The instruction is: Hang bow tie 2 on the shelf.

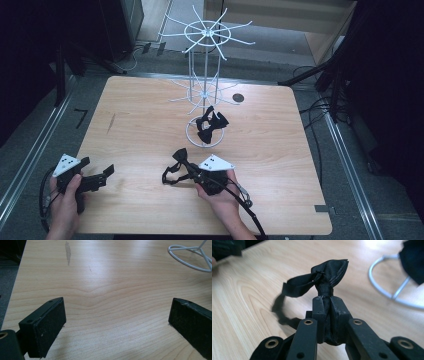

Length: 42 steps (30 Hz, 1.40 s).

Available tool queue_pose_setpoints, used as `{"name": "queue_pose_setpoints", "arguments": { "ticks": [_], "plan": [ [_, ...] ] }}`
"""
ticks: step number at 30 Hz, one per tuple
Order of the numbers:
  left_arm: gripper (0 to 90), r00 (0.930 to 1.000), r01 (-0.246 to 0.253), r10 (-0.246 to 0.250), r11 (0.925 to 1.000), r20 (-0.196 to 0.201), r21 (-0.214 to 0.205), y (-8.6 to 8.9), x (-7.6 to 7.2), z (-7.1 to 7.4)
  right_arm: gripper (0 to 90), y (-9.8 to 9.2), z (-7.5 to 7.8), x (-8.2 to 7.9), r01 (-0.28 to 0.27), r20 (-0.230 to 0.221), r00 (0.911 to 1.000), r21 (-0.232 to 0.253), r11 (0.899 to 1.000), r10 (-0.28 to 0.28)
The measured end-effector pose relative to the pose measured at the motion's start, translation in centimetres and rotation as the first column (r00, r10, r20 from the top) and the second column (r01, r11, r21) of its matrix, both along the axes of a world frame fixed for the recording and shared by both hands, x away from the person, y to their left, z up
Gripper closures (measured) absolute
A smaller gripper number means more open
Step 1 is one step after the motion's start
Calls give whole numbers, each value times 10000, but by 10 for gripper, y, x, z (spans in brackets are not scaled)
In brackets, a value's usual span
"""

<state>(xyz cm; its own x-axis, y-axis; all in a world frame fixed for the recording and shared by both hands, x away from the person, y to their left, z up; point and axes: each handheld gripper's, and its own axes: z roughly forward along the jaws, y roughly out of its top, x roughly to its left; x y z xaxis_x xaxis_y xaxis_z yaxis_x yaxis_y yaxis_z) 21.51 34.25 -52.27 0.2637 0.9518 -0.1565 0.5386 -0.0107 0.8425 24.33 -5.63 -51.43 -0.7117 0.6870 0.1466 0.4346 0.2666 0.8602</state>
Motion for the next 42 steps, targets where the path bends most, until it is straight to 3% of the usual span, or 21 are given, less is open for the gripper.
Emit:
{"name": "queue_pose_setpoints", "arguments": {
  "ticks": [7,13,26,42],
  "plan": [
    [15,10000,1,-1,10000,-12,-6,0,0,0,838,-2,22,-5,86,863,9962,260,9996,-108],
    [15,10000,-9,9,10000,-10,-19,0,0,0,837,-4,37,-7,214,1322,9908,478,9986,-276],
    [15,10000,-23,23,10000,23,-41,0,0,0,834,-10,61,-5,380,1747,9831,936,9949,-540],
    [15,10000,-36,36,10000,-3,-51,1,0,0,834,-14,88,-6,495,2406,9670,1469,9879,-843]
  ]
}}
